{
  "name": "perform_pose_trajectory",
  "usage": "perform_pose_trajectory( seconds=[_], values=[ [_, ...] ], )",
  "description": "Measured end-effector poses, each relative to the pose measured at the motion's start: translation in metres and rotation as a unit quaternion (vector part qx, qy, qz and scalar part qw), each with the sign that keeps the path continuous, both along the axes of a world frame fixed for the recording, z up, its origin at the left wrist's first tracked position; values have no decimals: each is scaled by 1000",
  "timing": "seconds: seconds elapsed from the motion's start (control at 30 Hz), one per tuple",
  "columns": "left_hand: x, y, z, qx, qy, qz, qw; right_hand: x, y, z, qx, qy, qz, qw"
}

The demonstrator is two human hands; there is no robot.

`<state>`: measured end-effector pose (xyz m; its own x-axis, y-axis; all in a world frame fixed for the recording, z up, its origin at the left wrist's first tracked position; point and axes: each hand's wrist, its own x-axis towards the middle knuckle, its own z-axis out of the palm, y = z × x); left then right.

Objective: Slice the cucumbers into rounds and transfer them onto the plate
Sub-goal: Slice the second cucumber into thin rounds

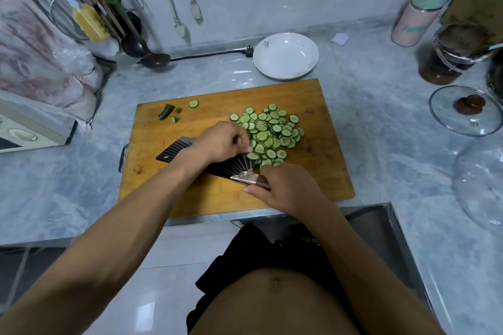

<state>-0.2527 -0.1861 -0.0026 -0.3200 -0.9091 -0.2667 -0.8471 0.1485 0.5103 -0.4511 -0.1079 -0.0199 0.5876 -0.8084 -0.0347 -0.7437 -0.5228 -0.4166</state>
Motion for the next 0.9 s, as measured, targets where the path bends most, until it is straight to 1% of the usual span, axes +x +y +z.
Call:
perform_pose_trajectory(
  seconds=[0.03,0.13,0.17,0.23,0.3,0.37,0.43,0.5,0.53,0.6,0.7,0.8,0.9],
  values=[
    [-1,-2,-2,-12,-7,16,1000,0,1,0,-4,4,3,1000],
    [-1,-1,-2,-41,25,55,997,-4,0,3,-8,4,-3,1000],
    [0,2,0,-33,40,49,997,-6,-1,4,-7,4,-6,1000],
    [-1,8,6,13,72,5,997,-9,-2,5,-3,10,-9,1000],
    [-5,8,7,27,70,-43,996,-12,-3,6,-1,12,-14,1000],
    [-12,3,4,-4,34,-42,999,-12,-4,6,0,11,-14,1000],
    [-20,-3,1,-57,-43,-27,997,-11,-3,6,-4,8,-11,1000],
    [-27,-8,-3,-106,-130,-14,986,-9,-3,5,-7,9,-8,1000],
    [-28,-9,-4,-118,-141,-1,983,-9,-2,4,-7,11,-7,1000],
    [-25,-7,-3,-135,-107,37,984,-9,-3,4,-1,10,-11,1000],
    [-14,5,8,-203,-24,89,975,-12,-4,4,25,-9,-37,999],
    [-3,26,23,-272,68,145,949,-12,-4,2,62,-40,-75,994],
    [10,49,28,-321,173,225,904,-5,-5,1,102,-72,-116,985]
  ],
)
